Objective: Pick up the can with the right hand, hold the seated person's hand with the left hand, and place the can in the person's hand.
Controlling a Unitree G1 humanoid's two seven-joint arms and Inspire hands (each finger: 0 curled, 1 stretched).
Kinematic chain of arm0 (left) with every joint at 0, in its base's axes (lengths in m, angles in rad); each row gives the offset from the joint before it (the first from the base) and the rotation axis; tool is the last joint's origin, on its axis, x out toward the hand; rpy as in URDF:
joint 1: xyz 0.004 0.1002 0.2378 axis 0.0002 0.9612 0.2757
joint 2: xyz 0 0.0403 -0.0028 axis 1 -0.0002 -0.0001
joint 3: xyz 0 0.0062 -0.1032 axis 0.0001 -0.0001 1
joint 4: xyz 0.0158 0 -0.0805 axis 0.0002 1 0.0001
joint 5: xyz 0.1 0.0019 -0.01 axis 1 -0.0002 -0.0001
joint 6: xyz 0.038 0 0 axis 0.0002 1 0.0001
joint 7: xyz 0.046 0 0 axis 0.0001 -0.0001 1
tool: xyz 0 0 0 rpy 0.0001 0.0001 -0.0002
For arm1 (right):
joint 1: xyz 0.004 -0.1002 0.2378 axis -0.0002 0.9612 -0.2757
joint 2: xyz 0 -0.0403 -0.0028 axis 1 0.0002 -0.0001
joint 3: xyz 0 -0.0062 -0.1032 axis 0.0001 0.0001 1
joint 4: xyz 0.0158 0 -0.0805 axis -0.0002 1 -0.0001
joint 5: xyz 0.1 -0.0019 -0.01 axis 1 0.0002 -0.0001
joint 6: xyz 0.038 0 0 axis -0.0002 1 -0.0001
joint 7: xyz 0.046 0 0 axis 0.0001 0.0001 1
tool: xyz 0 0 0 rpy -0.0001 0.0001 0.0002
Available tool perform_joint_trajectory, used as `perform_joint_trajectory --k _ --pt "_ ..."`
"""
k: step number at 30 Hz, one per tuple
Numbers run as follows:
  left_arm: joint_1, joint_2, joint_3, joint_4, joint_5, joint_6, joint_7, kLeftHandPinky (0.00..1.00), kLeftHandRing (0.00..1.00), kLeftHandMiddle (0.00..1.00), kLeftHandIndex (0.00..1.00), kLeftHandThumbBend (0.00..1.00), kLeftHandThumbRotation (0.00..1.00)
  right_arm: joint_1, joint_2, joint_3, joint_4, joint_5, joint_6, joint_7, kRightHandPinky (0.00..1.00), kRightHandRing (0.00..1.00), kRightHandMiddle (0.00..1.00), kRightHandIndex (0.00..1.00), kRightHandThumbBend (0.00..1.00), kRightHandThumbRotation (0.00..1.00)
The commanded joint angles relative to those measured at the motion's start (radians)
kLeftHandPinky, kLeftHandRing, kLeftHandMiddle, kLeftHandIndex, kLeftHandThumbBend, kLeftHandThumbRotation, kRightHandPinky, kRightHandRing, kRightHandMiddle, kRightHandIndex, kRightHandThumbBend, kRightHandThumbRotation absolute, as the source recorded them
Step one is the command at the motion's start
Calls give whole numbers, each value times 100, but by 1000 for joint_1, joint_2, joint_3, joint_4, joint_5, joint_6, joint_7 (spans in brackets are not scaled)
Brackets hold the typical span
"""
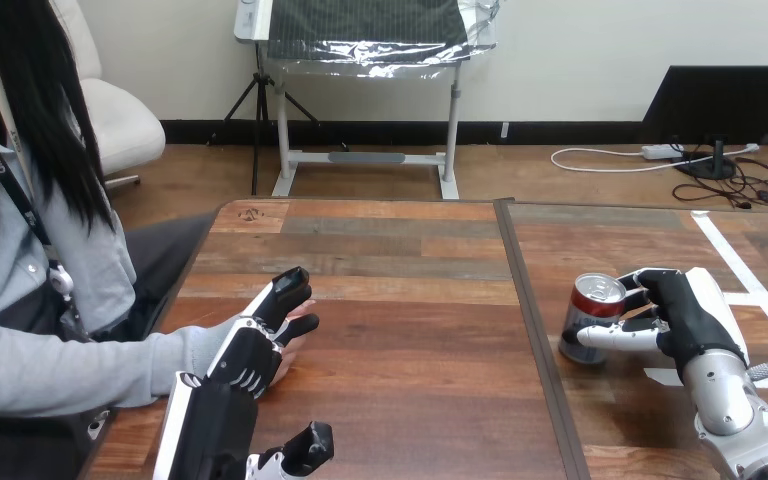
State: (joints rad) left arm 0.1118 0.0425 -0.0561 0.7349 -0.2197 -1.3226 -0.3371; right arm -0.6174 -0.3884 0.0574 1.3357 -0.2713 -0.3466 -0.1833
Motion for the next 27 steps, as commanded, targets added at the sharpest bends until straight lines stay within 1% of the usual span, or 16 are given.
perform_joint_trajectory --k 1,4,10,13,19,23,25,27 --pt "-56 -1 13 -22 19 -21 6 81 89 90 87 96 66 -78 1 -6 -47 4 -33 -14 44 48 54 56 80 0" --pt "-58 -1 10 -22 14 -18 4 82 90 91 87 97 66 -79 -1 1 -49 -5 -33 -21 44 49 55 56 79 0" --pt "-60 -5 7 -23 6 -11 3 83 90 90 87 97 65 -79 -3 2 -51 -5 -47 -20 45 50 55 57 78 0" --pt "-61 -5 9 -25 9 -5 5 84 90 91 87 97 65 -79 -3 5 -51 -8 -53 -28 45 50 55 57 79 0" --pt "-70 -16 42 -16 50 -19 36 86 92 91 87 96 64 -80 -7 19 -53 -28 -60 -52 44 50 55 57 80 0" --pt "-64 -29 81 -32 106 -2 82 88 92 90 87 97 65 -79 -9 28 -55 -44 -73 -69 44 49 54 56 81 0" --pt "-61 -32 91 -42 127 8 99 88 92 90 88 98 66 -80 -10 31 -55 -48 -75 -74 44 48 54 56 81 0" --pt "-67 -37 107 -38 147 -4 120 88 92 91 88 98 66 -81 -9 29 -55 -49 -75 -74 43 48 54 56 81 0"
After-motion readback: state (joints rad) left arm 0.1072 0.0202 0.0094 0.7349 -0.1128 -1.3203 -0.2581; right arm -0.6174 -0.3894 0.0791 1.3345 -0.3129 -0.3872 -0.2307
